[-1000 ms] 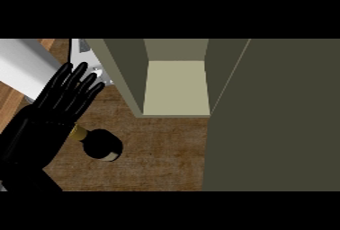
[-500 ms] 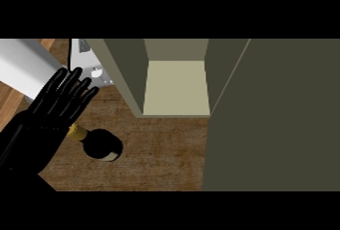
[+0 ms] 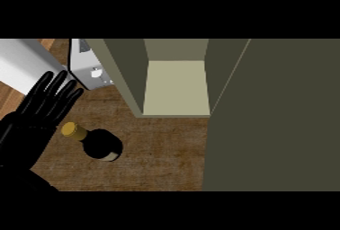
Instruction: Pick up the wine, place it into the cabinet and close the cabinet
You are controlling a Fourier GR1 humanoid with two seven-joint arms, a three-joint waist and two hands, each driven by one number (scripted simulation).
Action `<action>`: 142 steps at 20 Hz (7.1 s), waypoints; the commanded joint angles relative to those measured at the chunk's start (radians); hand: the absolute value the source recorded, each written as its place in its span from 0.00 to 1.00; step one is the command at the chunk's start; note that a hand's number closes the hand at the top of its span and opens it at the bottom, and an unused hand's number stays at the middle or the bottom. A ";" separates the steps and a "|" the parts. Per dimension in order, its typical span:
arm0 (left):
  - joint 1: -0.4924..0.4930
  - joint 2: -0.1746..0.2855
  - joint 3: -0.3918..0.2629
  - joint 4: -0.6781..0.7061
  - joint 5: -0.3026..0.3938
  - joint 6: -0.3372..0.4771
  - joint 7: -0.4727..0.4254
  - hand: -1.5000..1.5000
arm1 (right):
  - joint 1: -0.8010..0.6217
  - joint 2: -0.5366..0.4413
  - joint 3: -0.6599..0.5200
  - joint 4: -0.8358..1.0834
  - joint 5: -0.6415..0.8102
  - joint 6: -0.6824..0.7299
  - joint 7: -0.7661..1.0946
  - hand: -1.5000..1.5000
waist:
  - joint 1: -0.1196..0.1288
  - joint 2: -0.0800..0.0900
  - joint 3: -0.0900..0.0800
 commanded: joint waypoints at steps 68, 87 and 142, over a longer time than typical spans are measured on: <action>-0.289 0.087 0.069 1.548 -0.576 -0.356 -1.094 0.00 | 0.035 0.074 0.062 -0.056 0.080 0.028 0.008 0.00 | -0.013 0.003 -0.001; -0.320 0.080 0.021 1.683 -0.602 -0.404 -1.206 1.00 | -0.030 0.046 0.001 -0.058 0.026 0.017 0.067 0.00 | -0.021 0.007 -0.003; -0.055 -0.169 -0.313 0.340 -0.185 0.436 -0.492 1.00 | -0.014 0.058 -0.044 0.110 0.042 0.073 -0.074 0.00 | -0.003 0.001 0.000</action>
